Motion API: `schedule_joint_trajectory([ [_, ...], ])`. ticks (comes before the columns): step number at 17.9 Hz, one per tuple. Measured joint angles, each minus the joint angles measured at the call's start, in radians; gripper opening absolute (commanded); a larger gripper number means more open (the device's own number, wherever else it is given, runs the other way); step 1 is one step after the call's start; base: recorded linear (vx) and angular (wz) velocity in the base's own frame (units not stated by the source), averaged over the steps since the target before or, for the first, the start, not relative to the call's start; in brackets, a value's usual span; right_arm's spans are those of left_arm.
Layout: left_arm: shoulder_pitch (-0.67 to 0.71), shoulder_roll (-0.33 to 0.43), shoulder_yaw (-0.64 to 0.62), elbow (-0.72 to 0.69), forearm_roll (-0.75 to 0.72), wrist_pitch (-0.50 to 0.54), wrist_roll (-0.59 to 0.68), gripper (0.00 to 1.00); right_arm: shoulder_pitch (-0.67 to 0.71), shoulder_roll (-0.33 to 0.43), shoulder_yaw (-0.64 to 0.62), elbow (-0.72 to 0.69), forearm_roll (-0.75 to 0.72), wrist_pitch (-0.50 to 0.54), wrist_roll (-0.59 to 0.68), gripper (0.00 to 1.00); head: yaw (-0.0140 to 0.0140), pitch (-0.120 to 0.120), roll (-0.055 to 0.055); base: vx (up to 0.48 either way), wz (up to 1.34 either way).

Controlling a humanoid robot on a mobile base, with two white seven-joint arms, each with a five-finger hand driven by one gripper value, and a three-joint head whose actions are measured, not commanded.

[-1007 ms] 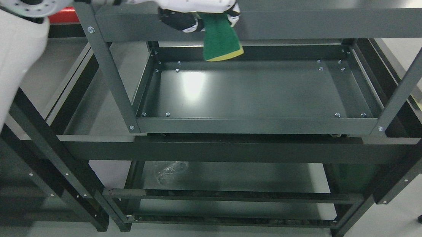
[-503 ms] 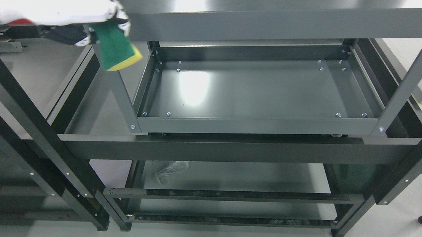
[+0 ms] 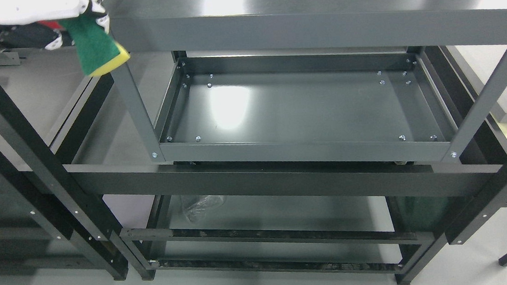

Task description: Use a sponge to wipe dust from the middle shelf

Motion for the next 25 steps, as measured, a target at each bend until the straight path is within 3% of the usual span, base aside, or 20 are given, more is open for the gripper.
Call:
schedule_joint_trajectory([
  [10,-0.125,-0.395,0.026,0.175,-0.271,0.0,0.011,0.0,0.0,0.0,0.0,0.0,0.0,0.0,0.001,1.0,0.0,0.0,0.0,0.002,-0.01],
  [14,-0.174,-0.521,-0.022,0.27,-0.336,0.0,0.113,0.01,0.0,0.0,0.0,0.0,0.0,0.0,0.005,1.0,0.0,0.0,0.0,0.0,0.0],
  [18,-0.194,-0.592,-0.1,0.342,-0.32,-0.003,0.304,0.0,0.0,0.0,0.0,0.0,0.0,0.0,0.003,1.0,0.0,0.0,0.0,0.0,0.0],
  [21,-0.202,-0.627,-0.165,0.384,-0.278,0.051,0.465,0.0,0.0,0.0,0.0,0.0,0.0,0.0,0.001,1.0,0.0,0.0,0.0,0.0,0.0],
  [25,-0.207,-0.659,-0.258,0.42,-0.227,0.139,0.543,0.0,0.0,0.0,0.0,0.0,0.0,0.0,0.0,1.0,0.0,0.0,0.0,0.0,0.0],
])
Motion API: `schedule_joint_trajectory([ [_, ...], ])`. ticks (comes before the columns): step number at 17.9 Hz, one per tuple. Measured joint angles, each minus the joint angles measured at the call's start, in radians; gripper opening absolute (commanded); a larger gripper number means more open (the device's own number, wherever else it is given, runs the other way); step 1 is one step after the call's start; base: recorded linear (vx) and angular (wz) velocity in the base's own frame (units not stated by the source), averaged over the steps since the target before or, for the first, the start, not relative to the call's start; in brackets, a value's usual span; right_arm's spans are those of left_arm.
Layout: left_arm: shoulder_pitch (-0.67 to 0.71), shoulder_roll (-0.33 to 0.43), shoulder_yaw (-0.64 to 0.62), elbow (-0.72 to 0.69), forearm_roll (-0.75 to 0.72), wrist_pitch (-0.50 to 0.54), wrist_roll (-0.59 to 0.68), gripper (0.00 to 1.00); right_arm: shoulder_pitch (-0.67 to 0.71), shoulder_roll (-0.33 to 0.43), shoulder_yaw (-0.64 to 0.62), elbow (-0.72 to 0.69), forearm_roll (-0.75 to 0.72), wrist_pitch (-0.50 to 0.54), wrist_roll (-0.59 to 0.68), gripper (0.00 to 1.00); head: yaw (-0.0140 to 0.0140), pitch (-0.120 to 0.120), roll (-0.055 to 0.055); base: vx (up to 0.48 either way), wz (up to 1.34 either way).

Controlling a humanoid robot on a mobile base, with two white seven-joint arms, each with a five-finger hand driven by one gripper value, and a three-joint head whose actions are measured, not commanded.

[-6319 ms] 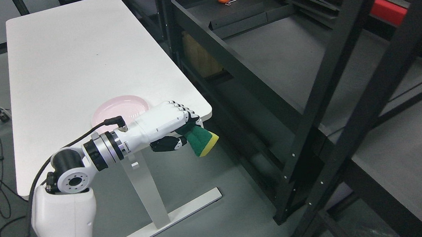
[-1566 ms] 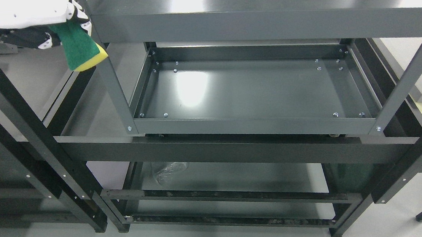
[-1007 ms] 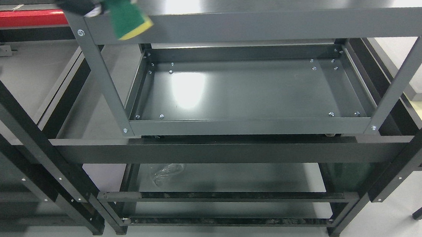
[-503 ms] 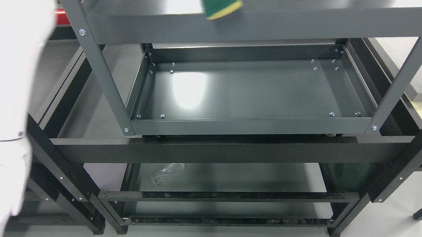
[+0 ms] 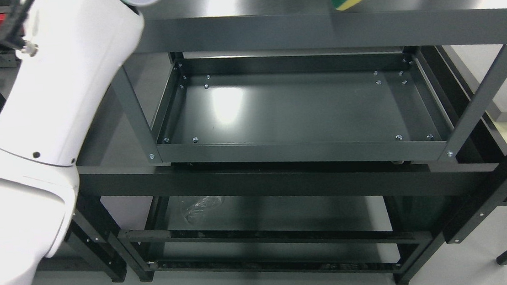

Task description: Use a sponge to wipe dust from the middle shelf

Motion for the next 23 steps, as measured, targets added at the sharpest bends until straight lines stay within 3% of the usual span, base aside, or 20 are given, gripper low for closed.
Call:
schedule_joint_trajectory([
  [7,-0.045,-0.038,-0.142,0.026,0.048,0.03,0.005,0.0,0.0,0.0,0.0,0.0,0.0,0.0,-0.001,1.0,0.0,0.0,0.0,0.0,0.0],
  [13,-0.102,-0.051,-0.166,0.016,0.056,-0.066,-0.229,0.0,0.0,0.0,0.0,0.0,0.0,0.0,-0.001,1.0,0.0,0.0,0.0,0.0,0.0],
  [19,-0.065,0.039,-0.135,-0.054,0.071,-0.124,-0.304,0.0,0.0,0.0,0.0,0.0,0.0,0.0,-0.001,1.0,0.0,0.0,0.0,0.0,0.0],
  [23,0.002,0.13,-0.111,-0.136,0.233,-0.137,-0.315,0.0,0.0,0.0,0.0,0.0,0.0,0.0,-0.001,1.0,0.0,0.0,0.0,0.0,0.0],
])
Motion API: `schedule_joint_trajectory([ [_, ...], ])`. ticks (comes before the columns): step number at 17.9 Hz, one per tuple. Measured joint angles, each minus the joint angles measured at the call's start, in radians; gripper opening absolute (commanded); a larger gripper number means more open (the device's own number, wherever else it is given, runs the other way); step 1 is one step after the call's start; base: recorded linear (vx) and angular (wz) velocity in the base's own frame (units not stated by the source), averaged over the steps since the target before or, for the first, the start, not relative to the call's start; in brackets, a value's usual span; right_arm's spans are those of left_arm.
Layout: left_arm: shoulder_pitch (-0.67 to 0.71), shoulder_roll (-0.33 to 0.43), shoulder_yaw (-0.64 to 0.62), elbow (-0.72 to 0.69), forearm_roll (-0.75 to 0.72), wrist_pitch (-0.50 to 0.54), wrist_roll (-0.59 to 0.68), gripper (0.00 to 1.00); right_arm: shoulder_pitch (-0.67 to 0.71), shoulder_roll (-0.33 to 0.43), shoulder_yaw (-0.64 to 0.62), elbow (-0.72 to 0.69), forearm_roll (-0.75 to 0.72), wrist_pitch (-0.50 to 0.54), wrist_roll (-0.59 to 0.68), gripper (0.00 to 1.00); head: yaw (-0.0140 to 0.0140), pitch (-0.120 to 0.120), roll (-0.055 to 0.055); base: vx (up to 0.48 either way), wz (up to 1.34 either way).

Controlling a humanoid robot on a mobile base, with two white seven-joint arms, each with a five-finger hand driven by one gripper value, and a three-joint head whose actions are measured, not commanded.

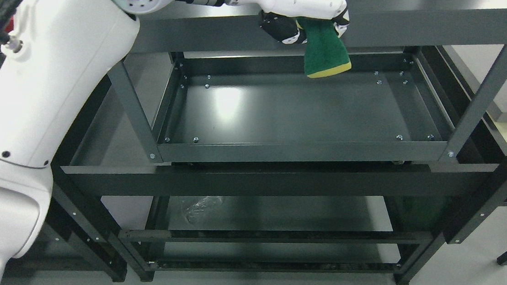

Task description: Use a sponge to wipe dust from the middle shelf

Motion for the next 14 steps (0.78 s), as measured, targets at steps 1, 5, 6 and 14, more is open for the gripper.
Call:
schedule_joint_trajectory([
  [1,0.026,0.019,-0.001,-0.023,0.064,-0.002,0.0,0.0,0.0,0.0,0.0,0.0,0.0,0.0,0.0,1.0,0.0,0.0,0.0,0.0,0.0],
  [5,0.173,0.053,-0.011,-0.099,0.232,-0.002,0.003,0.0,0.0,0.0,0.0,0.0,0.0,0.0,0.0,1.0,0.0,0.0,0.0,0.0,0.0],
  [6,0.237,0.05,-0.009,-0.118,0.264,-0.002,0.004,0.0,0.0,0.0,0.0,0.0,0.0,0.0,0.0,1.0,0.0,0.0,0.0,0.0,0.0],
  [14,0.816,-0.072,0.205,-0.2,0.409,0.22,0.046,0.02,0.0,0.0,0.0,0.0,0.0,0.0,0.0,1.0,0.0,0.0,0.0,0.0,0.0],
])
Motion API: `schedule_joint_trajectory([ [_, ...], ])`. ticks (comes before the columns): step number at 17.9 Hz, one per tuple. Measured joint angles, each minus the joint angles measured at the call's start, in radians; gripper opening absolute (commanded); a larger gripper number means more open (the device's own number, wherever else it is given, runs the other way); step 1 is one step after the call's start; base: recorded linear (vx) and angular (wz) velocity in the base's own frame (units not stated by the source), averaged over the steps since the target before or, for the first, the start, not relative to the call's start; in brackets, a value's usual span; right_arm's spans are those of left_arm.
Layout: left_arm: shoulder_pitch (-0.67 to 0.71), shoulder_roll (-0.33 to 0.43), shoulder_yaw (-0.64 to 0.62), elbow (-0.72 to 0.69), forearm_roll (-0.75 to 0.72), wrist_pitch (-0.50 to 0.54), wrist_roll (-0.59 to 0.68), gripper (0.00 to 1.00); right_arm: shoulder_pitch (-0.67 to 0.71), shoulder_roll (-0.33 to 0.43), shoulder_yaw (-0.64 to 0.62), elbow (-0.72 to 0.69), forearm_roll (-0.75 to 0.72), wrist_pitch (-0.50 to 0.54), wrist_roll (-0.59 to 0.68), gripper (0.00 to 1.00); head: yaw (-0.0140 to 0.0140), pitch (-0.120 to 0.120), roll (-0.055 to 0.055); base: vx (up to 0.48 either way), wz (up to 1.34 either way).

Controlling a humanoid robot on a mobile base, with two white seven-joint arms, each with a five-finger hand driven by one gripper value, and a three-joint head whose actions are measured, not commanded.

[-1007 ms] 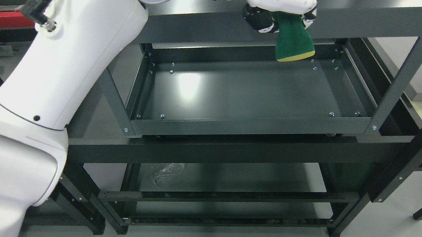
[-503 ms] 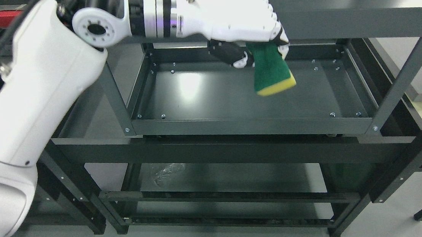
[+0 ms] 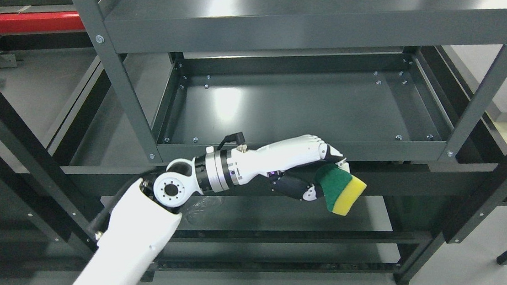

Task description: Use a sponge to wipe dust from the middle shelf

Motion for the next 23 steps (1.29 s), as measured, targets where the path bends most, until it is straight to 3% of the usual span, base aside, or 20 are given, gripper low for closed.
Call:
schedule_joint_trajectory([
  [8,0.253,-0.074,0.248,-0.077,0.051,0.314,0.578,0.0,0.0,0.0,0.0,0.0,0.0,0.0,0.0,1.0,0.0,0.0,0.0,0.0,0.0],
  [11,0.315,-0.089,0.32,-0.129,0.056,0.459,0.597,0.01,0.0,0.0,0.0,0.0,0.0,0.0,0.0,1.0,0.0,0.0,0.0,0.0,0.0],
  [13,0.352,-0.098,0.38,-0.162,0.058,0.497,0.6,0.01,0.0,0.0,0.0,0.0,0.0,0.0,0.0,1.0,0.0,0.0,0.0,0.0,0.0],
  [23,0.601,-0.123,0.563,-0.286,0.082,0.443,0.569,0.01,0.0,0.0,0.0,0.0,0.0,0.0,0.0,1.0,0.0,0.0,0.0,0.001,0.0],
])
